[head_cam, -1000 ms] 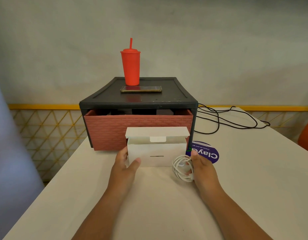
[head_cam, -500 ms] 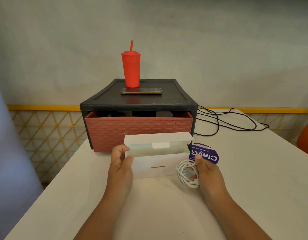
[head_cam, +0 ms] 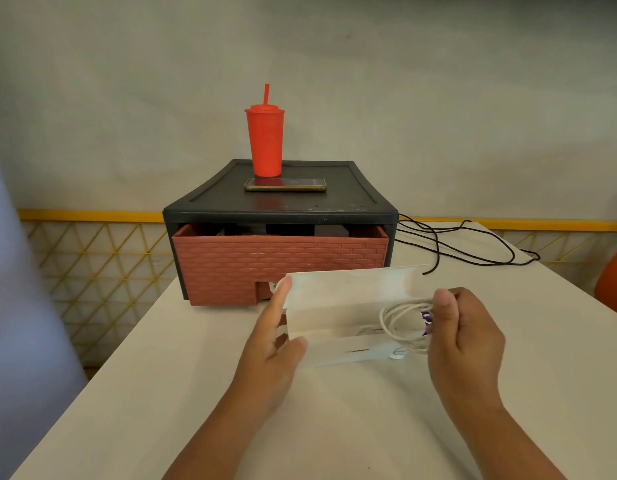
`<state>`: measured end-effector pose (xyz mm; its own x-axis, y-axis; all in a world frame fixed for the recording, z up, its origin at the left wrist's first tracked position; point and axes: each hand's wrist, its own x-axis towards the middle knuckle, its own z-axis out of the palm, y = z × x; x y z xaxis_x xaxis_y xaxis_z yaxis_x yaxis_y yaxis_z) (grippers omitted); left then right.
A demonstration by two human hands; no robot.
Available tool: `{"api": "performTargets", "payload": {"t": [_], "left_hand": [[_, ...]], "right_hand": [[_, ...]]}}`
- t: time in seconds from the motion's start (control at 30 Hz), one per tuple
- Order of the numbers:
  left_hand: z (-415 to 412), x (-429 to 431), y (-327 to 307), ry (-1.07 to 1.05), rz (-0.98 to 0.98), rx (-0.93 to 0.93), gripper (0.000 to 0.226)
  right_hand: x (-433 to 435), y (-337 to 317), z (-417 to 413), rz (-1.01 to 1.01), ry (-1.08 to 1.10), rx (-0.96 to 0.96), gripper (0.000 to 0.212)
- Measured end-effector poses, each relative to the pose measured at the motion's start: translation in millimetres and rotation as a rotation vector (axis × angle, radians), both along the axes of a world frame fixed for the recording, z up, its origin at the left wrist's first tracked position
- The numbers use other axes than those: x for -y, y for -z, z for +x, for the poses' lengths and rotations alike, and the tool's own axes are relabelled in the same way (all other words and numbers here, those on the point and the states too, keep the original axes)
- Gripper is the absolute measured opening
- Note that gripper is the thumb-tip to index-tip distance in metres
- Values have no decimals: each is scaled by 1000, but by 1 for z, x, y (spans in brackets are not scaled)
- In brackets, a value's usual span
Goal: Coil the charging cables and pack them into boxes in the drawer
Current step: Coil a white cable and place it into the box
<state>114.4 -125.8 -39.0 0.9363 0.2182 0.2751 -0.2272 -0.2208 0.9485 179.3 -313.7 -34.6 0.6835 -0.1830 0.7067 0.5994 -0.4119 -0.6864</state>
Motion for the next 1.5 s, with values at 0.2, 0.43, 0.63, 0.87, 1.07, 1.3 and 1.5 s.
{"api": "performTargets", "payload": {"t": [0.2, 0.43, 0.63, 0.87, 1.07, 1.3, 1.5], "left_hand": [[-8, 18, 3, 73, 204, 97, 74], [-13, 28, 5, 138, 221, 108, 71], [-8, 20, 11, 81, 190, 37, 68], [-8, 19, 8, 79, 116, 4, 70], [-3, 8, 9, 39, 48, -51, 69], [2, -15, 9, -74, -36, -95, 47], [5, -13, 9, -134, -14, -114, 43]], "right_hand": [[-6, -3, -7, -414, 91, 427, 53], [-20, 6, -9, -819, 0, 484, 53], [-19, 3, -15, -968, -141, 196, 19], [-10, -5, -17, -1038, -310, -20, 57], [-8, 1, -11, -934, -288, 119, 49], [-1, 2, -2, -399, -81, -19, 36], [-6, 10, 3, -130, -230, -493, 55]]}}
